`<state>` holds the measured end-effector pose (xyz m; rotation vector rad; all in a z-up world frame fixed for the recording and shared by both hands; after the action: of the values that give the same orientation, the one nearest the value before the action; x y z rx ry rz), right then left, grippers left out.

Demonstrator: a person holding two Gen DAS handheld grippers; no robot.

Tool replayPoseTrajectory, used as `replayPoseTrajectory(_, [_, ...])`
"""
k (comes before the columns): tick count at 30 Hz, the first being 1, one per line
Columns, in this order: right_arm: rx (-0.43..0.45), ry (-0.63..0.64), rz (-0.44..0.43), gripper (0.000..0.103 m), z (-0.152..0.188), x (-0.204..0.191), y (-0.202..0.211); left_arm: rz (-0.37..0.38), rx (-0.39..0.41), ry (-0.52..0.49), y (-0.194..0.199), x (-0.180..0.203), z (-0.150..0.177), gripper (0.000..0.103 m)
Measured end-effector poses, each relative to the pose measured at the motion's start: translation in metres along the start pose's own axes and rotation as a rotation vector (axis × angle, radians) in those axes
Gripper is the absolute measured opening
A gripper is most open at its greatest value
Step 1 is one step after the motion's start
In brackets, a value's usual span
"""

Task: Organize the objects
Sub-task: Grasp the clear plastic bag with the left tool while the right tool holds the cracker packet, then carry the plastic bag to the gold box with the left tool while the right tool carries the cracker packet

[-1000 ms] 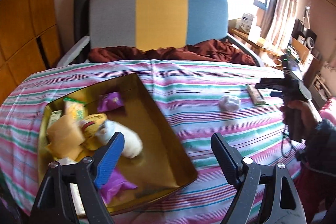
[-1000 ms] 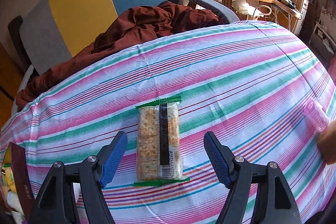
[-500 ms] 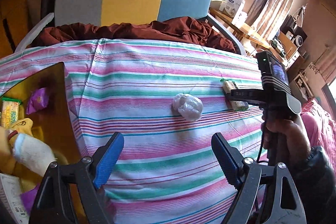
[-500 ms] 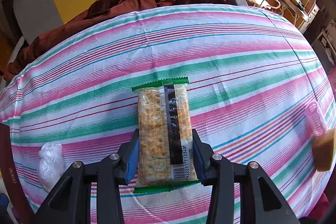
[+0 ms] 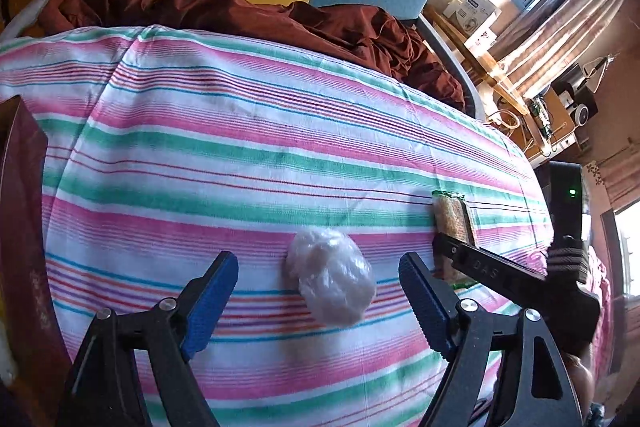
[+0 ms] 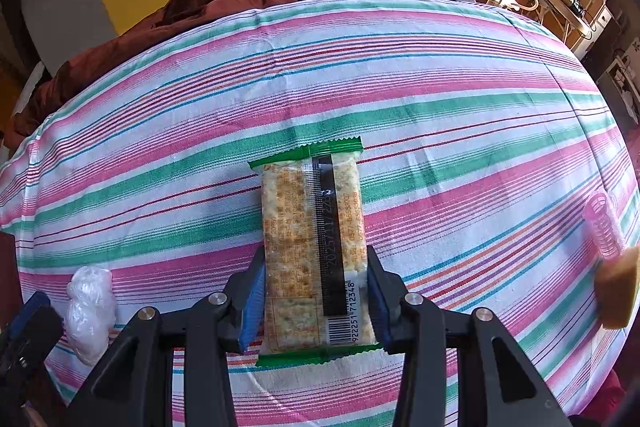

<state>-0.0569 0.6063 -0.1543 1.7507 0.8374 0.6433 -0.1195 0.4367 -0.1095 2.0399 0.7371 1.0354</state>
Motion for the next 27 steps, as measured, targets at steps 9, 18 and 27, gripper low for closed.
replayPoseTrajectory(9, [0.003,0.029,0.019,0.045,0.006,-0.002,0.002,-0.092,-0.016,-0.186,-0.036,0.01,0.009,0.042])
replayPoseTrajectory(18, [0.013,0.045,0.023,0.045,0.012,0.0,0.004,-0.149,0.056,-0.387,-0.035,0.016,0.032,0.04])
replayPoseTrajectory(27, [0.041,0.055,-0.061,0.043,0.013,-0.003,0.009,-0.151,0.097,-0.388,-0.03,0.011,0.037,0.035])
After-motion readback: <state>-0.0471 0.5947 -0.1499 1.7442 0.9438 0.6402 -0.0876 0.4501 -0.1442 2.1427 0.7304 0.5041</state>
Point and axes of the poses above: each gripper's, at about its wrist camera, not at the fingertips, and y roughly against the way its jaws point, x to its right, z to its underside, the point moved 4 cm from there along -y, roughly the way its jaws point, and after that the axes turned 4 degrees about z, right-handed, at the moved point
